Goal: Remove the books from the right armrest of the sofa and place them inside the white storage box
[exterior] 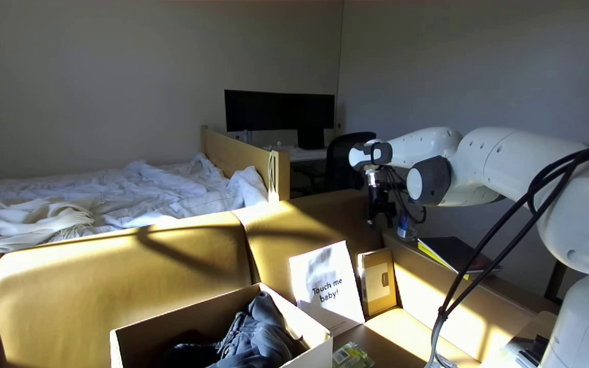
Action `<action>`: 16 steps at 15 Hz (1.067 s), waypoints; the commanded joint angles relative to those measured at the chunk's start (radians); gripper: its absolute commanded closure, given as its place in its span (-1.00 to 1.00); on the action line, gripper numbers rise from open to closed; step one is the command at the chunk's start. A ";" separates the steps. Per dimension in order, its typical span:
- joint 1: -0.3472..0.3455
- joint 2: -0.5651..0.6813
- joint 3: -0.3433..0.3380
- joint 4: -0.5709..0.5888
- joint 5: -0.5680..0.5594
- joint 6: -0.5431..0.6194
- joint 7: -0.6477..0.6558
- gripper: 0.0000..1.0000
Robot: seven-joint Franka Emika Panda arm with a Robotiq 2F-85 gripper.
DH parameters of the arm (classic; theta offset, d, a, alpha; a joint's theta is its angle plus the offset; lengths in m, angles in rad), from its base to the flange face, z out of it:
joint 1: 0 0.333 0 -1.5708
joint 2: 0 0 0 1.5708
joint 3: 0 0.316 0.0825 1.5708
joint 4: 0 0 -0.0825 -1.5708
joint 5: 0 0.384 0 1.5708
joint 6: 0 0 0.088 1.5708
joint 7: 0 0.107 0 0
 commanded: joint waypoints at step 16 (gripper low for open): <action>0.036 -0.044 -0.034 -0.003 -0.038 -0.006 -0.050 -1.00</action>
